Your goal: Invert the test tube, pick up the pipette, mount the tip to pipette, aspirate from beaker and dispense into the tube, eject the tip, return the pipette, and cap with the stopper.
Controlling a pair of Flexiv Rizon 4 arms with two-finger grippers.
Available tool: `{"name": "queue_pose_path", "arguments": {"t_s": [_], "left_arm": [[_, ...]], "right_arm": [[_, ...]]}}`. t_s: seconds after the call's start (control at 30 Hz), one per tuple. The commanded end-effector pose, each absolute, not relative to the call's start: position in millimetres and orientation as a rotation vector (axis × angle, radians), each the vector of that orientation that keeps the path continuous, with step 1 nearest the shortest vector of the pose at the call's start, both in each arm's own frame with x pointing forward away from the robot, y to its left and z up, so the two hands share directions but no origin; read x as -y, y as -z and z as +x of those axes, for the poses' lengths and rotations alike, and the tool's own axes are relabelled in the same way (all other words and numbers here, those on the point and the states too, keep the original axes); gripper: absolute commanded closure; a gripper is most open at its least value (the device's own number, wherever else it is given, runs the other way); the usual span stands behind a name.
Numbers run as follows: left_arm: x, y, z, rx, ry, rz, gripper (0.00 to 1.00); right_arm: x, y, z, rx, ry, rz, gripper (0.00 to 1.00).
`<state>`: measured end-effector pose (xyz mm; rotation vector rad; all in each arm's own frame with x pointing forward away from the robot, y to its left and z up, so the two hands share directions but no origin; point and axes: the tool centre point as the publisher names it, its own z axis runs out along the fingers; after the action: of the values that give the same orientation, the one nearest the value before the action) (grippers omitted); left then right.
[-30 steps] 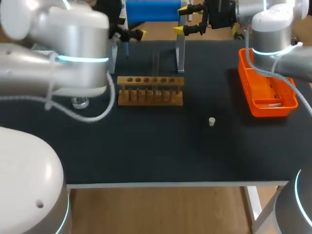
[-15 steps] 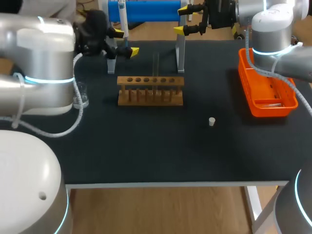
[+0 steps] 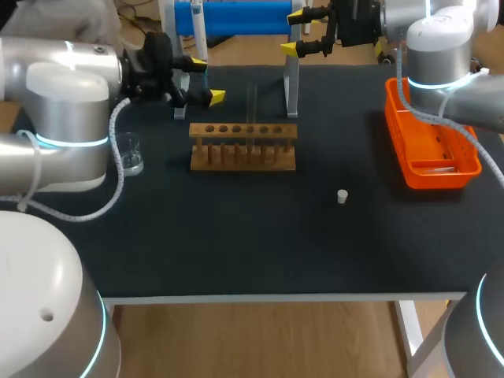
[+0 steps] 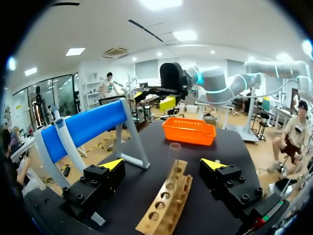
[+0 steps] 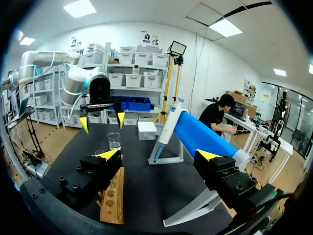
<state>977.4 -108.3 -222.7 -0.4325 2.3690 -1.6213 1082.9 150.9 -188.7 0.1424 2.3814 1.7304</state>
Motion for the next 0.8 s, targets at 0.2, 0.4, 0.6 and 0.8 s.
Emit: {"name": "queue_pose_path", "arguments": {"t_s": [0.2,0.4,0.6,0.8], "left_arm": [[127,236,993,-2.498,1.601,-0.339,0.00],[138,239,997,-2.563,1.582,-0.266,0.00],[150,245,999,-2.606,1.578,-0.222,0.00],[162,251,999,-2.638,1.574,-0.189,0.00]], "right_arm": [[-150,188,1083,-2.385,-1.728,0.142,0.00],[-150,188,1083,-2.385,-1.728,0.142,0.00],[-150,188,1083,-2.385,-1.728,0.142,0.00],[-150,188,1083,-2.385,-1.728,0.142,0.00]]}}
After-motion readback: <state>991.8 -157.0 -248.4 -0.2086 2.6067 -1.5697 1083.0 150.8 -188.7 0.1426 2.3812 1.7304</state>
